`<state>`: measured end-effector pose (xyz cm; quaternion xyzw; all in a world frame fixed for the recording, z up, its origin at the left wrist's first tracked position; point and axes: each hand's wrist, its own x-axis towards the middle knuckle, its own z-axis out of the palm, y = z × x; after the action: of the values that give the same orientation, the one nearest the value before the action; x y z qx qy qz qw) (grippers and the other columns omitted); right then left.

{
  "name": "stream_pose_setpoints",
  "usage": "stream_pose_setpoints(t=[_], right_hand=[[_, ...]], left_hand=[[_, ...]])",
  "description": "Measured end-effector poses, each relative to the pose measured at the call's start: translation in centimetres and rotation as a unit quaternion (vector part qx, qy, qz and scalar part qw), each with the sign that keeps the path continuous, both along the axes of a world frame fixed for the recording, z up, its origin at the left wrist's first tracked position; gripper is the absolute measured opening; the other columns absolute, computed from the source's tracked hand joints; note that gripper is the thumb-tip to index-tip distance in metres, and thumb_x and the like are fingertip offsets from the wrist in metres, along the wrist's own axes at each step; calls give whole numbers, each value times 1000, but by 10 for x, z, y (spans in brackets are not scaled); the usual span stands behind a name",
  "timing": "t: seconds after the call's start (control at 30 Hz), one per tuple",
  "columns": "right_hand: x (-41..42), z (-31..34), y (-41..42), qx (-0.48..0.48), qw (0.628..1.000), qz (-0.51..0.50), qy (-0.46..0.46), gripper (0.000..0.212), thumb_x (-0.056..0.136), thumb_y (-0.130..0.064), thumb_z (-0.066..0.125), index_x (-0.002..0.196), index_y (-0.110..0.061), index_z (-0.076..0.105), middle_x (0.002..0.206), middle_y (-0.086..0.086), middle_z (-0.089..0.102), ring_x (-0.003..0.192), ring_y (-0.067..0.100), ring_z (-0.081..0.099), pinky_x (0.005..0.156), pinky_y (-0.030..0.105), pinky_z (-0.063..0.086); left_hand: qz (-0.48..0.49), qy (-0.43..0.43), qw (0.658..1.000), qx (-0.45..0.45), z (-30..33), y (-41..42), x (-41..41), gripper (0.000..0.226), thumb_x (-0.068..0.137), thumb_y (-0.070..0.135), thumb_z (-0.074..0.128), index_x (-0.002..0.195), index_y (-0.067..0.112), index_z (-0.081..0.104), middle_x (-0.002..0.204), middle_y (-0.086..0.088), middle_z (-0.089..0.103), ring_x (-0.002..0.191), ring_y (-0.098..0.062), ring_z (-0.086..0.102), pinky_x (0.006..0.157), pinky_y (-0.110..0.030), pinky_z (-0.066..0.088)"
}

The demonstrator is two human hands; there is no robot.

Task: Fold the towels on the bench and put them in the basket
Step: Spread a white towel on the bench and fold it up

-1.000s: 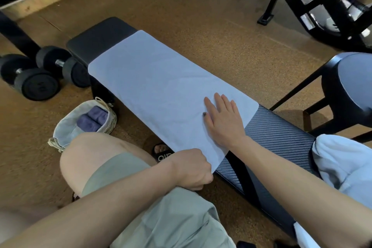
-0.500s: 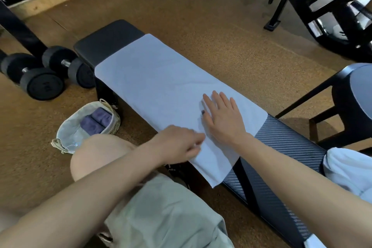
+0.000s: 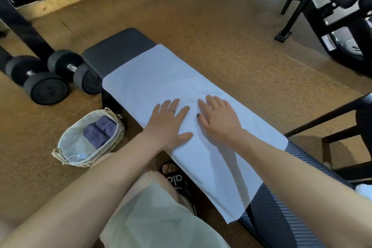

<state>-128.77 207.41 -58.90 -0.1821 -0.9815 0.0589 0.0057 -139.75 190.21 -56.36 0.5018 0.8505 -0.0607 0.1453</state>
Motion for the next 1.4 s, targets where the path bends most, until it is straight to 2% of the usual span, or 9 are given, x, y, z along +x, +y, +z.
stream_pose_setpoints(t=[0.07,0.2,0.33,0.43,0.67,0.93,1.1,1.27,1.4], right_hand=[[-13,4,2,4,1000,-22,18,59,95,-49,20,130,-18,56,121,8,58,110,31,54,92,43,41],[-46,5,11,-1,1000,21,-4,68,93,-50,15,144,-17,47,138,12,51,126,33,47,104,45,38],[-73,-6,12,-3,999,13,-37,67,97,-52,12,154,-21,30,157,13,30,145,32,26,117,46,23],[-98,-10,10,-20,998,11,-51,67,101,-53,13,160,-23,18,167,13,11,154,31,7,124,47,9],[-159,-11,24,-17,1000,5,-19,60,103,-49,21,156,-21,26,163,12,22,150,31,17,122,45,16],[-228,-16,35,-50,999,5,-13,63,103,-52,20,159,-22,19,166,11,16,153,27,14,124,42,16],[-270,-17,35,-30,1000,3,-10,63,102,-49,20,155,-16,25,147,8,41,136,26,36,114,41,28],[-298,-22,33,-36,999,-1,-13,68,104,-48,19,160,-11,15,168,5,13,155,22,11,125,41,9],[-304,-20,34,-69,998,-6,-8,66,104,-48,20,160,-13,14,167,1,16,150,22,23,122,38,17]], left_hand=[[19,-42,998,-41,-3,-4,-22,92,91,75,41,161,32,0,169,-3,-8,154,-31,-2,124,-50,8],[38,-66,994,80,2,-8,-59,85,92,66,51,160,30,16,165,-3,14,146,-30,25,114,-48,32],[108,-26,993,42,-8,-20,-97,89,90,78,37,161,36,4,169,-1,-8,154,-30,-1,125,-48,6],[114,-39,993,13,-21,-36,-118,90,85,86,29,159,46,-2,169,5,-13,154,-28,-5,124,-47,3],[134,-3,988,76,-23,-35,-160,76,90,80,24,157,45,16,169,7,6,145,-28,17,116,-44,20],[182,-21,976,115,-41,-44,-197,75,87,84,21,155,53,11,169,9,-11,154,-24,-13,124,-47,-3],[174,-25,973,149,-45,-46,-215,74,88,83,16,155,51,20,169,13,-4,155,-22,-11,125,-46,-2],[150,-11,969,198,-51,-51,-236,74,91,75,15,156,42,29,169,11,9,156,-20,-2,126,-41,-1],[151,-15,962,226,-54,-53,-248,68,98,67,18,157,35,31,169,8,12,156,-19,3,126,-38,0]])
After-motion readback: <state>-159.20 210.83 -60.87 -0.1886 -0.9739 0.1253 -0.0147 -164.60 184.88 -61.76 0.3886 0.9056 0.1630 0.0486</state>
